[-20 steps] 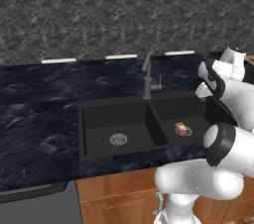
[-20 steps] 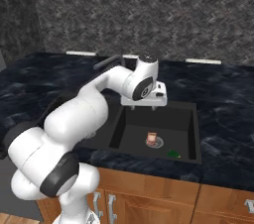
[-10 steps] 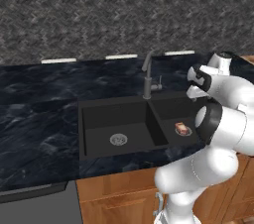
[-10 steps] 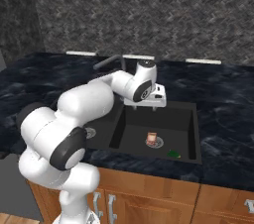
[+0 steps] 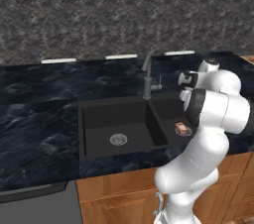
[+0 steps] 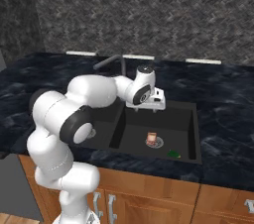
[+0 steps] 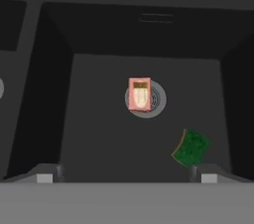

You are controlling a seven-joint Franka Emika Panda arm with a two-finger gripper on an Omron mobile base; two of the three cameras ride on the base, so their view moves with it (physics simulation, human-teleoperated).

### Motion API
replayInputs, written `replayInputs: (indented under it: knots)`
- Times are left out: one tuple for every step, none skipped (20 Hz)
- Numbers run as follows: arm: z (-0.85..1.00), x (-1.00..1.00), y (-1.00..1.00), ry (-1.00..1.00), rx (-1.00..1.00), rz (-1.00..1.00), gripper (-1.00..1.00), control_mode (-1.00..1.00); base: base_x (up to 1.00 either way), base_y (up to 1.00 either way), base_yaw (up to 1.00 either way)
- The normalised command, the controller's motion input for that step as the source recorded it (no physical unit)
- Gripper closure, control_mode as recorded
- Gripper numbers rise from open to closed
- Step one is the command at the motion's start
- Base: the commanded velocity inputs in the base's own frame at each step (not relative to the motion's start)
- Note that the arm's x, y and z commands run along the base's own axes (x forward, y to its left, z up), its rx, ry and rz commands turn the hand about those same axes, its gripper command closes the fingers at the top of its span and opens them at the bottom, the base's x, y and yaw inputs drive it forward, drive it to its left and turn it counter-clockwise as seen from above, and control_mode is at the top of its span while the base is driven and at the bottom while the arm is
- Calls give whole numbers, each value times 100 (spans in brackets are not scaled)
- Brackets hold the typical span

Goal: Pick up the sponge and bar soap from the sink, and place them back in the cabinet, and close the cabinet doors.

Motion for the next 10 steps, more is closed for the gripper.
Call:
replayInputs:
  knots:
    - [-43,35,0,0,0,-3,-100,-100,0,0,0]
    - [-46,35,-2,0,0,-3,-100,-100,0,0,0]
    - [-48,33,-6,0,0,-1,-100,-100,0,0,0]
    - [-47,28,-10,0,0,0,-100,-100,0,0,0]
    - [-46,25,-11,0,0,0,-100,-100,0,0,0]
    - [-44,25,-11,0,0,0,-100,-100,0,0,0]
    - [-41,21,-11,0,0,0,-100,-100,0,0,0]
    - [-37,21,-13,0,0,0,-100,-100,0,0,0]
    - [-36,21,-13,0,0,0,-100,-100,0,0,0]
    - [-36,19,-15,0,0,0,-100,-100,0,0,0]
